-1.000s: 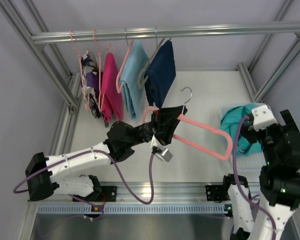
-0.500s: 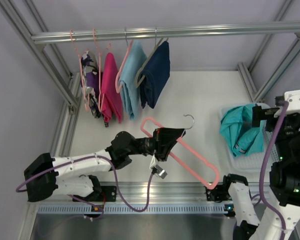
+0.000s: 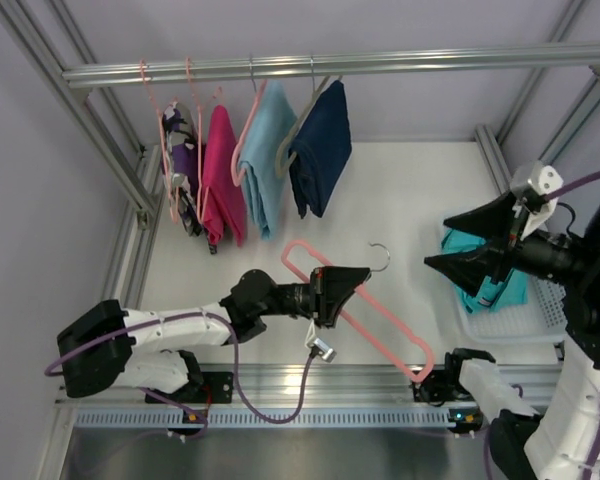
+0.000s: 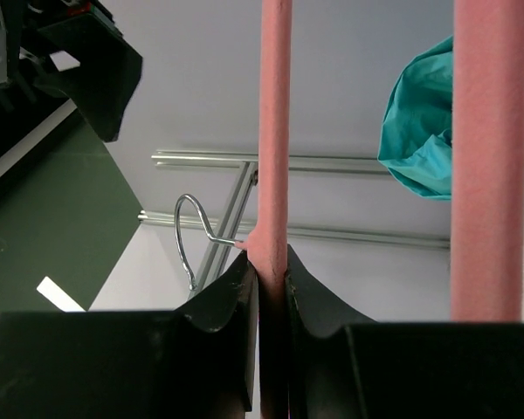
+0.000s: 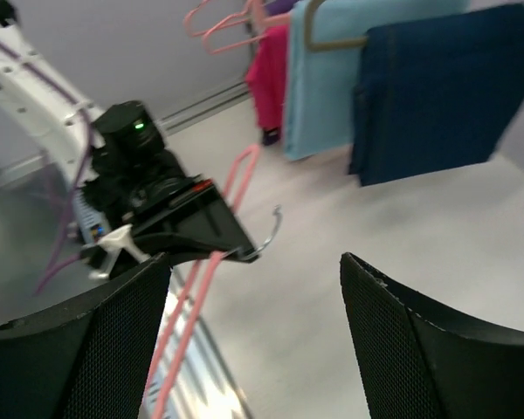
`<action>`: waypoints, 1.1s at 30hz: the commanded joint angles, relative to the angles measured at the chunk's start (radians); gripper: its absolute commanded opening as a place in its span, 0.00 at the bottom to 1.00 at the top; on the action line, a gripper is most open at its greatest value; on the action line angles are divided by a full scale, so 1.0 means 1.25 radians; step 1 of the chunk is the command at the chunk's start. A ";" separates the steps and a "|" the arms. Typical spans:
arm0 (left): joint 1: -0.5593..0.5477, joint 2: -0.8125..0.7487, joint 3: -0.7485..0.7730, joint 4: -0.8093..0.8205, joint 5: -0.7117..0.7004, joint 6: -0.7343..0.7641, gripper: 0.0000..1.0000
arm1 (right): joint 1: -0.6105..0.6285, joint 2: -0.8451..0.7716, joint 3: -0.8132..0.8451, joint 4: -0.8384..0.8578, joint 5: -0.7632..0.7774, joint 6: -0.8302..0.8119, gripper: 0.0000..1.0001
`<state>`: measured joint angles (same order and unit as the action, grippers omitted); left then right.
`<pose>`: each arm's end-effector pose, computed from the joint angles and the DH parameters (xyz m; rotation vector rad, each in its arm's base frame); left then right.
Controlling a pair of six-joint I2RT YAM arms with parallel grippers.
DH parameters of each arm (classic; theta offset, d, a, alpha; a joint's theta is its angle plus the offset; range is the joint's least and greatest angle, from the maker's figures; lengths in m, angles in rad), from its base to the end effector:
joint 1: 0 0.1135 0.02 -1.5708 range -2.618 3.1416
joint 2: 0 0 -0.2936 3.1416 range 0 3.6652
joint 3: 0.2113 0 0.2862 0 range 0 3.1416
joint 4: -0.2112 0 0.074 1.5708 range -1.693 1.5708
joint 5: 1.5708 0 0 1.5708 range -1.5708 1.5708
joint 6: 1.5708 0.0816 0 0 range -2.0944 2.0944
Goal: Remove the trousers from the hanger
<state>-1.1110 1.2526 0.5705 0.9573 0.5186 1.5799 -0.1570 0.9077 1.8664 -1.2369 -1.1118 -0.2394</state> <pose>0.1069 -0.3071 0.3019 1.3244 -0.1488 0.0616 0.0676 0.0634 0.5782 -0.8060 1.5501 0.7286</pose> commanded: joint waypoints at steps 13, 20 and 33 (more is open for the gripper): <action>-0.002 0.088 0.052 0.183 0.024 0.064 0.00 | 0.270 -0.093 -0.317 -0.212 0.016 0.048 0.81; -0.002 0.095 0.068 0.178 0.032 0.082 0.00 | 0.330 -0.170 -0.470 -0.203 0.121 0.044 0.81; -0.002 0.108 0.102 0.146 0.031 0.130 0.00 | 0.353 -0.152 -0.487 -0.202 0.089 0.042 0.63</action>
<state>-1.1110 1.3811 0.6479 1.0988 0.5346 1.7077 0.2535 0.7097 1.2667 -1.3319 -0.9638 -0.1780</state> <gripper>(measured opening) 0.187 0.641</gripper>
